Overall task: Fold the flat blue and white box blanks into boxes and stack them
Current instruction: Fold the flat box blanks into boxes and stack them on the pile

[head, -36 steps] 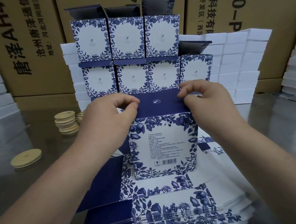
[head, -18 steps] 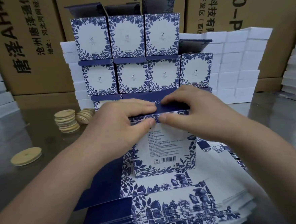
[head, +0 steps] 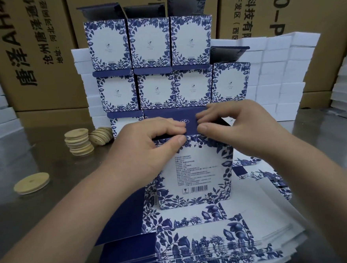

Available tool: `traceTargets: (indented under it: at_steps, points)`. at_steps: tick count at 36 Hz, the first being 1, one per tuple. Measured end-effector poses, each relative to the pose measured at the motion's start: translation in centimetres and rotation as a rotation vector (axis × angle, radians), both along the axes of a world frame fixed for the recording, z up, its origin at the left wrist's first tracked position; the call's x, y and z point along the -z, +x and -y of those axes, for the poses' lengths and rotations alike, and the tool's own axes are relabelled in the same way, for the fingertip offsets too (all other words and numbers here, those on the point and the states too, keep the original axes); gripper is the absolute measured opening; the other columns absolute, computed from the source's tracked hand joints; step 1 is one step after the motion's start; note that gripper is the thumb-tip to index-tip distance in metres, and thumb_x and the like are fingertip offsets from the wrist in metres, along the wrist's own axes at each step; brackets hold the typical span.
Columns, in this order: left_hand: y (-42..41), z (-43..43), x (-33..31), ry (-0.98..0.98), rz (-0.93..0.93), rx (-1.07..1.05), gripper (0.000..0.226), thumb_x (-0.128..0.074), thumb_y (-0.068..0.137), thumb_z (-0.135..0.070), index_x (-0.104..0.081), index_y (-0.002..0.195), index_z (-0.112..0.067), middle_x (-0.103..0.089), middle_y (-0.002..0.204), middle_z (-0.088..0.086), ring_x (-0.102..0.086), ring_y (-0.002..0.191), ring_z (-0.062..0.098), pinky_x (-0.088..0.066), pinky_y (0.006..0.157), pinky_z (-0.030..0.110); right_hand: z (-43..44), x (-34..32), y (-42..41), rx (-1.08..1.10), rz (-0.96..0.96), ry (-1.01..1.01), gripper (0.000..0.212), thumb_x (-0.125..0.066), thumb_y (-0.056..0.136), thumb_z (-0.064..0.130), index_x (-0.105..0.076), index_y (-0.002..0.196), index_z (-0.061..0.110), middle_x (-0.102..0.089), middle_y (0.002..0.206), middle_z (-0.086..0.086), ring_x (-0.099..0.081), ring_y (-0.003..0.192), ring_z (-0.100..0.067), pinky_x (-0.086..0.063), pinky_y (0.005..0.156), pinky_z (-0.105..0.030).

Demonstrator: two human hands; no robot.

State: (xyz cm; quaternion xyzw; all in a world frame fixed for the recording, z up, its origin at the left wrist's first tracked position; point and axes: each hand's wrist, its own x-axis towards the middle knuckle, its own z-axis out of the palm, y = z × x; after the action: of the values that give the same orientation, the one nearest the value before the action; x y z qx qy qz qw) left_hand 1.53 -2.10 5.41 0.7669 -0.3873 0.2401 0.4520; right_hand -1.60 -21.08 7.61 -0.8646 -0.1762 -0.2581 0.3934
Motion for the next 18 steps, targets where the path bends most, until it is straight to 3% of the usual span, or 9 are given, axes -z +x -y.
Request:
traceTargets:
  at_steps: [3, 6, 8, 12, 14, 18]
  points:
    - [0.1, 0.1, 0.2, -0.033, 0.001, 0.006, 0.030, -0.071, 0.079, -0.011, -0.066, 0.078, -0.041, -0.064, 0.090, -0.029, -0.059, 0.099, -0.010, -0.044, 0.091, 0.012, -0.8, -0.3, -0.9, -0.073, 0.099, -0.167, 0.012, -0.073, 0.066, 0.050, -0.071, 0.069, 0.038, -0.070, 0.080, 0.008, -0.063, 0.091, -0.002, -0.050, 0.081, -0.027]
    - [0.2, 0.0, 0.3, -0.052, 0.011, 0.023, 0.029, -0.073, 0.078, -0.011, -0.067, 0.079, -0.040, -0.065, 0.086, -0.031, -0.060, 0.100, -0.008, -0.044, 0.091, 0.011, -1.6, -0.2, -1.0, -0.062, 0.189, -0.275, 0.010, -0.070, 0.077, 0.028, -0.076, 0.083, 0.023, -0.070, 0.083, 0.004, -0.065, 0.084, -0.014, -0.052, 0.076, -0.039]
    - [0.1, 0.0, 0.3, -0.048, 0.023, 0.019, 0.023, -0.073, 0.074, -0.020, -0.068, 0.075, -0.043, -0.063, 0.081, -0.038, -0.060, 0.098, -0.011, -0.043, 0.089, 0.008, -1.8, 0.1, -0.8, -0.046, 0.211, -0.275, 0.007, -0.072, 0.081, 0.018, -0.075, 0.087, 0.018, -0.067, 0.083, 0.007, -0.062, 0.083, -0.013, -0.050, 0.076, -0.037]
    - [0.0, 0.2, 0.3, -0.036, 0.079, -0.007, 0.017, -0.065, 0.072, -0.026, -0.072, 0.075, -0.040, -0.062, 0.080, -0.040, -0.061, 0.096, -0.010, -0.046, 0.091, 0.015, -1.8, 0.1, -0.8, -0.047, 0.211, -0.280, 0.006, -0.072, 0.082, 0.017, -0.073, 0.088, 0.017, -0.064, 0.083, 0.008, -0.060, 0.082, -0.012, -0.048, 0.076, -0.033]
    - [-0.1, 0.3, 0.3, -0.028, 0.118, -0.017, 0.021, -0.065, 0.073, -0.025, -0.070, 0.088, -0.038, -0.061, 0.077, -0.037, -0.061, 0.094, -0.011, -0.047, 0.089, 0.014, -1.7, 0.0, -0.8, -0.049, 0.221, -0.296, 0.004, -0.072, 0.082, 0.017, -0.074, 0.086, 0.017, -0.065, 0.083, 0.006, -0.060, 0.080, -0.013, -0.048, 0.074, -0.033]
    - [-0.2, 0.4, 0.3, 0.032, 0.218, -0.020, 0.016, -0.064, 0.076, -0.018, -0.072, 0.089, -0.023, -0.061, 0.088, -0.026, -0.061, 0.094, -0.006, -0.049, 0.085, 0.016, -1.6, -0.1, -0.8, -0.042, 0.280, -0.390, 0.007, -0.070, 0.082, 0.018, -0.073, 0.083, 0.012, -0.061, 0.076, 0.006, -0.059, 0.076, -0.015, -0.046, 0.068, -0.032]
